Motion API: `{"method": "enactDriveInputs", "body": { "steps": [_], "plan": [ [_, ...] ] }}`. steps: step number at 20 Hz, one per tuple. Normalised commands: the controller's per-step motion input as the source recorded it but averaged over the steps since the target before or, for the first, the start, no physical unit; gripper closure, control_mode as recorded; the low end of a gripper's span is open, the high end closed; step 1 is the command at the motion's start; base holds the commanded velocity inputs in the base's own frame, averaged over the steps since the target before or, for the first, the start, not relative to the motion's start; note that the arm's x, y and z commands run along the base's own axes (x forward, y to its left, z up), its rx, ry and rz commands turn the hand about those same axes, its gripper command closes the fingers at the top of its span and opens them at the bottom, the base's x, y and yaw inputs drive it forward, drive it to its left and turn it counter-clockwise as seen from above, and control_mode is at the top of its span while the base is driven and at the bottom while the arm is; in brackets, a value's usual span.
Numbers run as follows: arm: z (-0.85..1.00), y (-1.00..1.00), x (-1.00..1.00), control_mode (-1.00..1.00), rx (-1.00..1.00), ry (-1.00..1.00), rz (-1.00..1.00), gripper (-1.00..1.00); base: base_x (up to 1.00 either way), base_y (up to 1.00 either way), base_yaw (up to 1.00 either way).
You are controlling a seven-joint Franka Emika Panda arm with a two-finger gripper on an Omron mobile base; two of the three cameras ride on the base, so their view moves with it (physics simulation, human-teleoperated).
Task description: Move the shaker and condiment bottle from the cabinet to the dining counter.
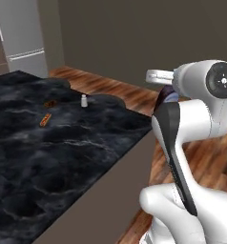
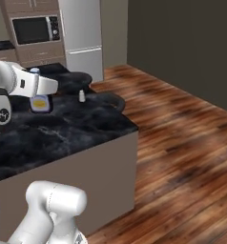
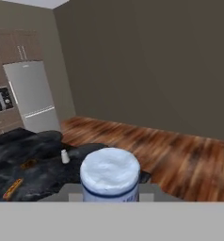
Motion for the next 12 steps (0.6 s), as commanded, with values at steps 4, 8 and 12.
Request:
{"method": "enactDriveInputs", "body": {
  "steps": [4, 8, 12],
  "plan": [
    [0.0, 0.0, 0.0, 1.0, 0.0, 0.0, 0.0, 1.0, 0.58, -0.56, 0.02],
    [0.0, 0.0, 0.0, 1.0, 0.0, 0.0, 0.0, 1.0, 0.52, -0.48, 0.17],
    [0.0, 0.0, 0.0, 1.0, 0.0, 0.0, 0.0, 1.0, 0.51, -0.46, 0.21]
  ]
}}
